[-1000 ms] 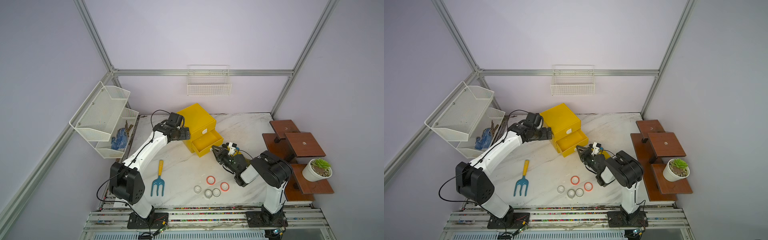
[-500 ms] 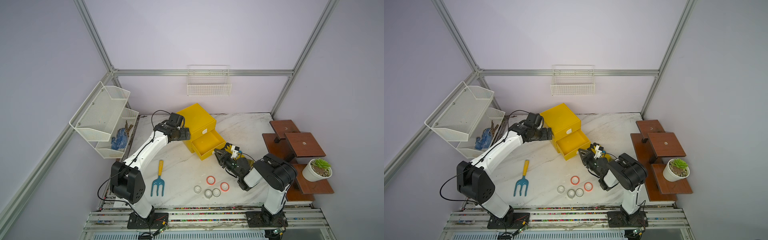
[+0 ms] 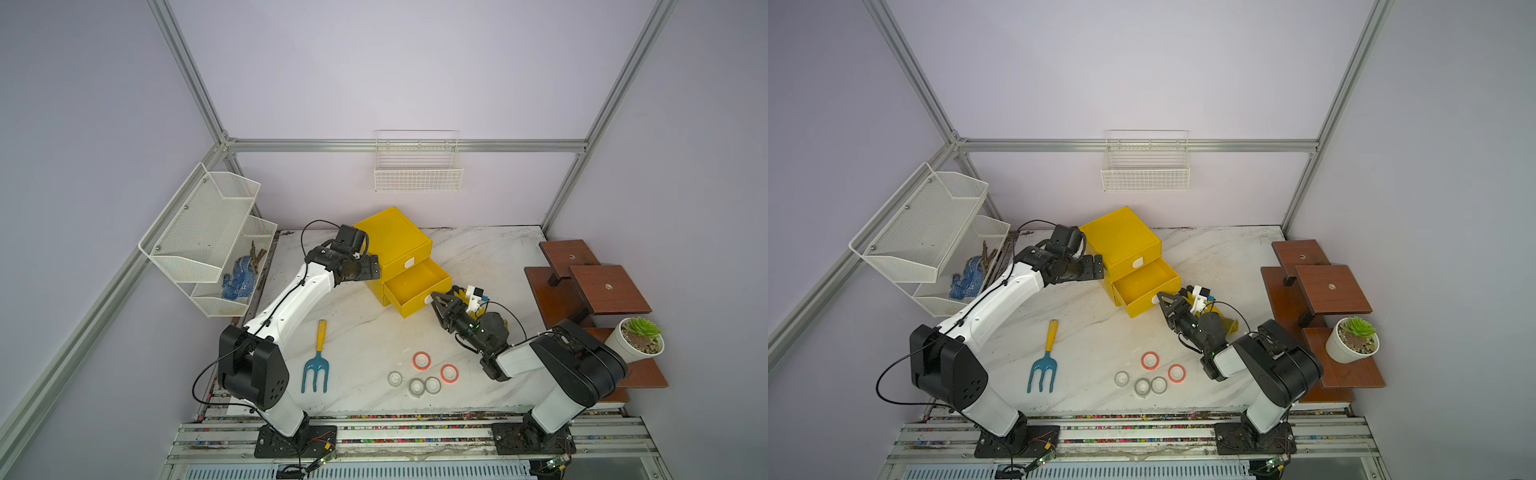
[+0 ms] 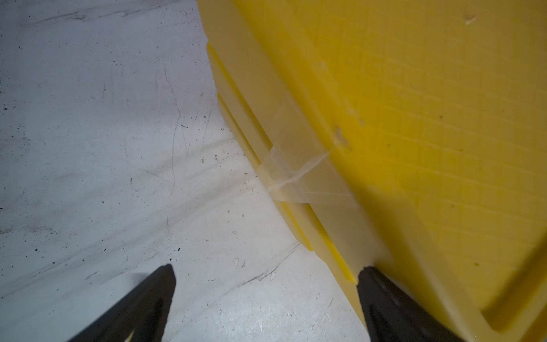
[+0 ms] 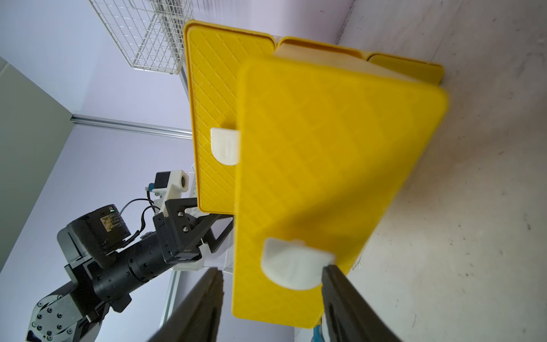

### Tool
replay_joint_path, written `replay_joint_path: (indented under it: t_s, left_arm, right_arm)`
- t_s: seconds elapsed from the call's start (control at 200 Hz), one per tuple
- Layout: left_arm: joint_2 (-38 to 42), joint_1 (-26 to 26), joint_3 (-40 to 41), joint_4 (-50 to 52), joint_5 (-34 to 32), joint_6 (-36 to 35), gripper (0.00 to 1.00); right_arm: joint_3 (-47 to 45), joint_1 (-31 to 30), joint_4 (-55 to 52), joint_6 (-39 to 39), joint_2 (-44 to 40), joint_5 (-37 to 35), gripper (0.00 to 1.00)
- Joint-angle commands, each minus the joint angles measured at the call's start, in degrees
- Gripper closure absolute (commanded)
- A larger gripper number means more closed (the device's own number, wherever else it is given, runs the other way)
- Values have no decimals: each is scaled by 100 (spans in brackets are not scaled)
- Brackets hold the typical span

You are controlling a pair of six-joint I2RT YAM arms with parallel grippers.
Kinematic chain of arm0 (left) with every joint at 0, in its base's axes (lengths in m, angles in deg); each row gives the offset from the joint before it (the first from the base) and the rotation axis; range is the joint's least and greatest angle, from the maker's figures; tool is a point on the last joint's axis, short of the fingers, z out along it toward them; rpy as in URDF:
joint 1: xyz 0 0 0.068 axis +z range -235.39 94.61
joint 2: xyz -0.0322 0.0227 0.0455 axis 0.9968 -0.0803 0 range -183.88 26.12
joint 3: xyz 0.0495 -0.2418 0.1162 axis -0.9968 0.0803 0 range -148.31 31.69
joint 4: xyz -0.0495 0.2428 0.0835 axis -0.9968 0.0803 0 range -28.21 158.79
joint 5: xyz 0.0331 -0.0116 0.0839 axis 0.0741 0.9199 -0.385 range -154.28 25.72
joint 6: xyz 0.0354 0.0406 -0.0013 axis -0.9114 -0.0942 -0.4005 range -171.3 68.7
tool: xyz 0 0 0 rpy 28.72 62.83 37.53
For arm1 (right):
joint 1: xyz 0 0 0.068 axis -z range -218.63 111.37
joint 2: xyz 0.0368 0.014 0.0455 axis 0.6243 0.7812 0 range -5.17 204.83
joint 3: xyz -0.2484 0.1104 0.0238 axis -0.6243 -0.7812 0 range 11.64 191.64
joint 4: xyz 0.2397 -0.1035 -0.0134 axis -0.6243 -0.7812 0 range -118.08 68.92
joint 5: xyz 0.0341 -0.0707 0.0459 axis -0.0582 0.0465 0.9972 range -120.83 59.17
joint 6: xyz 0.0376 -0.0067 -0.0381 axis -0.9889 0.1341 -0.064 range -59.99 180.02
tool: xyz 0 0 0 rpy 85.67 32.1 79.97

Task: Place the transparent tape into the drawer according to color
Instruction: Open the drawer in the storage box, then pick up the tape at the center of the board.

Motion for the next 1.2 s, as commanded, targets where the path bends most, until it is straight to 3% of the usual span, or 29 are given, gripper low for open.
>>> replay_joint_path:
  t_s: [0.0,0.23,0.365,0.485,0.755,1.04,1.1,1.195]
  left_arm:
    - [443,16,34,-149,149,124,0]
    - [1102,16,503,-139,246,213,0]
    - [1657,-2,1044,-134,391,196,0]
    - [2005,-36,1745,-174,471,289,0]
    - [2274,-72,2660,-366,591,444,0]
    - [2139,-74,2765,-413,649,477,0]
    - [2116,-72,2771,-427,658,484,0]
    - [2097,-74,2775,-422,661,484,0]
  right_arm:
    - [-16,20,-1131,584,-808,-88,39]
    - [585,20,-5102,2225,-2662,-617,40]
    - [1220,7,-7576,3320,-3006,-643,42]
    - [1288,-81,-8881,3895,-3099,-634,42]
    - [1054,-613,-10062,4201,-2920,-624,40]
    - [1112,-1475,-10179,4253,-2377,-819,37]
    - [1153,-1644,-10109,4249,-2211,-897,30]
    - [1269,-1843,-10105,4241,-1965,-1189,28]
